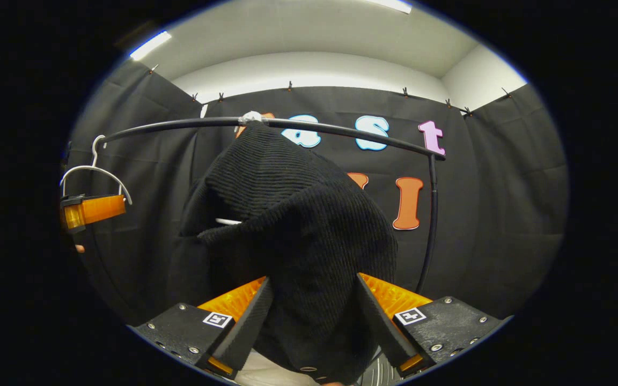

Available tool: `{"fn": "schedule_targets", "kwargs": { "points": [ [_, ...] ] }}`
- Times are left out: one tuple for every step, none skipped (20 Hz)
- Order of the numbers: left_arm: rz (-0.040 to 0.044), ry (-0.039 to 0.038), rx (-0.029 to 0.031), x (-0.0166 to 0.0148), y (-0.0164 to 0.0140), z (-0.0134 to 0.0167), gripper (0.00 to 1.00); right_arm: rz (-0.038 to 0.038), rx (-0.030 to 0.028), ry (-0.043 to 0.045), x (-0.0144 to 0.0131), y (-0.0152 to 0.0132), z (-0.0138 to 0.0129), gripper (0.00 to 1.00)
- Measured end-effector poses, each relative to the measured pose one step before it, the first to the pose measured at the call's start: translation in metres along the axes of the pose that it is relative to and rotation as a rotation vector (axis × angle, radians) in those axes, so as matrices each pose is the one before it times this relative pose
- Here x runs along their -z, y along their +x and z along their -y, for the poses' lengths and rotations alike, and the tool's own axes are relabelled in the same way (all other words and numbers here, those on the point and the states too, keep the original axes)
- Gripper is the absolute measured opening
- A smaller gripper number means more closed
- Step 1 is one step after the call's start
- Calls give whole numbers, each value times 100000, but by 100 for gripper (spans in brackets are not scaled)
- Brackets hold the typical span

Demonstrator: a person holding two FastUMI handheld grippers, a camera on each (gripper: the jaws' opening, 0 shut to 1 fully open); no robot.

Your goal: Grasp the clothes on the hanger with both hands and then place them into the laundry hamper below.

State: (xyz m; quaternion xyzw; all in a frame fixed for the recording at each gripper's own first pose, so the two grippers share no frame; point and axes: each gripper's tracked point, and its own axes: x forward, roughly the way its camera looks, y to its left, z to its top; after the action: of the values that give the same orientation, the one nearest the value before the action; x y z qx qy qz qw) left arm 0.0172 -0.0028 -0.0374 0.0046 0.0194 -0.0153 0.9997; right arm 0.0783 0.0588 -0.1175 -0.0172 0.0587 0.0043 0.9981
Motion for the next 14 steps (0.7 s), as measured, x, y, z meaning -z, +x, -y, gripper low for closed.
{"fn": "schedule_targets", "kwargs": {
  "points": [
    [-473, 89, -174, 479, 403, -224, 96, 563, 337, 525, -79, 504, 82, 100],
    [-501, 128, -350, 275, 292, -171, 93, 269, -575, 575, 43, 463, -87, 100],
    [-484, 77, -465, 401, 210, -117, 93, 202, 395, 516, -44, 351, 104, 100],
    [-434, -43, -670, 407, 303, -206, 93, 164, 386, 219, -33, 361, 187, 94],
    [-431, -320, -592, 424, 419, -252, 93, 237, 240, 311, -12, 370, -12, 88],
    [-426, -641, -60, 361, 418, -116, 93, 244, 109, 685, 17, 176, 171, 82],
    [-785, -682, 164, 459, 502, 42, 96, 214, 161, 900, 59, 371, 63, 79],
    [-833, -575, 125, 476, 446, 46, 96, 180, 472, 681, -29, 132, 234, 65],
    [-705, -334, 449, 488, 315, 204, 99, 209, 596, 527, -93, 153, 334, 51],
    [-823, 29, 327, 474, 357, 175, 99, 218, 460, 530, -52, 51, 280, 47],
    [-666, 178, 130, 477, 301, 241, 99, 174, 612, 564, -65, -76, 134, 44],
    [-439, 288, 269, 339, 323, 263, 96, 106, 585, 603, -69, -31, 308, 27],
    [-203, 289, 270, 274, 386, 398, 99, 126, 226, 645, -112, -71, 169, 39],
    [-176, 216, 261, 227, 276, 298, 99, 40, -7, 409, -100, -125, 194, 23]
  ]
}}
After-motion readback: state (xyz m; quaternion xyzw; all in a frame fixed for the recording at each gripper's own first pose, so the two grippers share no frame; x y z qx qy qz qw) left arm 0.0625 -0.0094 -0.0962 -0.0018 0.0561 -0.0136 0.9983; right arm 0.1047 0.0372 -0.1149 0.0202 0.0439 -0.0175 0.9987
